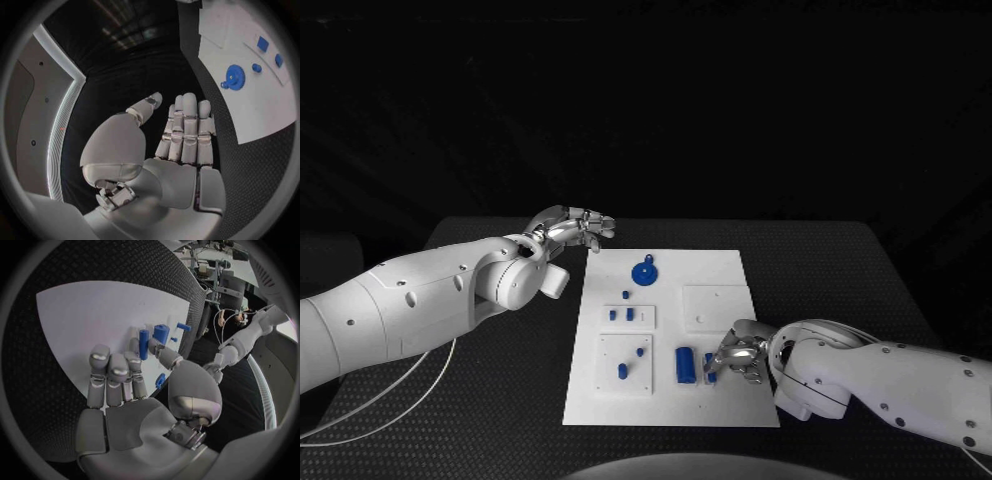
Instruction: Assemble the parts on the task board
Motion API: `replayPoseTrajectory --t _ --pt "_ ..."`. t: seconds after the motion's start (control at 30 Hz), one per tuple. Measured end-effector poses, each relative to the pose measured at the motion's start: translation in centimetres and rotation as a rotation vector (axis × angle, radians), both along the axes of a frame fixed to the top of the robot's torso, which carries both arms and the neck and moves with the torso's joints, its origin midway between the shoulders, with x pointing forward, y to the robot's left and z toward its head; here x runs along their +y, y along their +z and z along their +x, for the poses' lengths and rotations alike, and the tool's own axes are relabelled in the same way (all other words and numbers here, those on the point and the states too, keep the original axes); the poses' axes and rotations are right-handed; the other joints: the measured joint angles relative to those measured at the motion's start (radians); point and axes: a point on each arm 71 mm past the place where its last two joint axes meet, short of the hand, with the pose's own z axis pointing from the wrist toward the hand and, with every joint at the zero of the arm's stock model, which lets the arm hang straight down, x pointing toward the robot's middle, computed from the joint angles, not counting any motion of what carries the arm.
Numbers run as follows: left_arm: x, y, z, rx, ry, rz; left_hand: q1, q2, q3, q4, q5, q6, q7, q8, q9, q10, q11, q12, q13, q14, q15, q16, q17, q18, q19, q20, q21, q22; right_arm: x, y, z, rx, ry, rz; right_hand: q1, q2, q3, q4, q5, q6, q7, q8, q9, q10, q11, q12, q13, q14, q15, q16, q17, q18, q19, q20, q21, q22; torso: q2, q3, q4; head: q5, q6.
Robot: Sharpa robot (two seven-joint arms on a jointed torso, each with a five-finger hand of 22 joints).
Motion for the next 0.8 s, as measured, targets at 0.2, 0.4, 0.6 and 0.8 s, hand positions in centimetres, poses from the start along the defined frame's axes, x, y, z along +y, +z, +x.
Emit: replayPoseTrajectory --t 0.2,0.4,0.6,0.8 --pt "-0.01 0.00 0.00 0.000 0.000 0.000 0.000 0.000 0.000 0.000 0.000 0.000 0.000 0.000 0.000 0.000 0.000 0.000 0.001 0.000 0.000 0.000 0.000 0.000 0.000 0.000 0.000 0.000 0.01 -0.05 0.00 0.002 0.003 -0.004 0.000 0.000 -0.003 -0.003 0.000 0.000 0.000 0.000 0.000 0.000 0.000 0.000 0.000 0.000 0.000 0.000 0.000 0.000 0.000 0.000 0.000 0.000 0.000 0.0000 0.0000 0.001 -0.002" --pt "0.01 0.00 -0.01 0.000 0.000 0.000 0.000 0.000 0.000 0.000 0.000 0.001 -0.001 0.000 0.000 0.000 0.000 0.000 0.001 0.000 0.000 0.000 0.000 -0.001 0.000 0.000 0.000 0.000 0.08 -0.15 0.07 0.004 0.004 -0.009 -0.007 -0.007 -0.006 0.000 0.000 0.002 -0.002 0.000 0.001 0.000 0.000 0.000 0.000 -0.001 0.001 0.000 -0.001 0.000 0.000 0.000 0.000 -0.001 0.000 0.0000 0.0000 0.002 -0.002" --pt "0.03 0.00 -0.01 0.000 0.000 0.000 0.000 0.000 0.000 0.000 0.000 0.002 -0.002 0.000 0.000 0.000 0.000 0.000 0.001 0.000 0.000 0.000 0.000 -0.001 0.000 0.000 -0.004 0.000 0.12 -0.18 0.08 0.004 0.005 -0.011 -0.029 -0.029 -0.020 0.006 0.000 0.002 -0.002 -0.004 0.001 -0.002 0.002 0.000 0.000 0.000 0.002 0.000 -0.002 0.000 0.000 0.000 0.000 -0.002 0.000 0.0001 0.0005 0.002 -0.002" --pt "0.02 0.00 -0.01 0.001 0.000 0.000 0.000 0.000 0.000 0.000 0.000 0.002 -0.002 0.000 0.000 0.000 0.000 0.000 0.001 0.000 0.000 0.000 0.001 -0.003 0.000 0.000 -0.004 0.000 0.15 -0.20 0.09 0.004 0.006 -0.012 -0.054 -0.054 -0.046 0.014 0.000 0.002 -0.002 -0.004 0.002 -0.002 0.002 0.000 0.001 0.002 0.001 0.000 -0.002 0.000 0.000 0.000 0.000 -0.004 0.000 -0.0003 0.0004 0.004 -0.002"
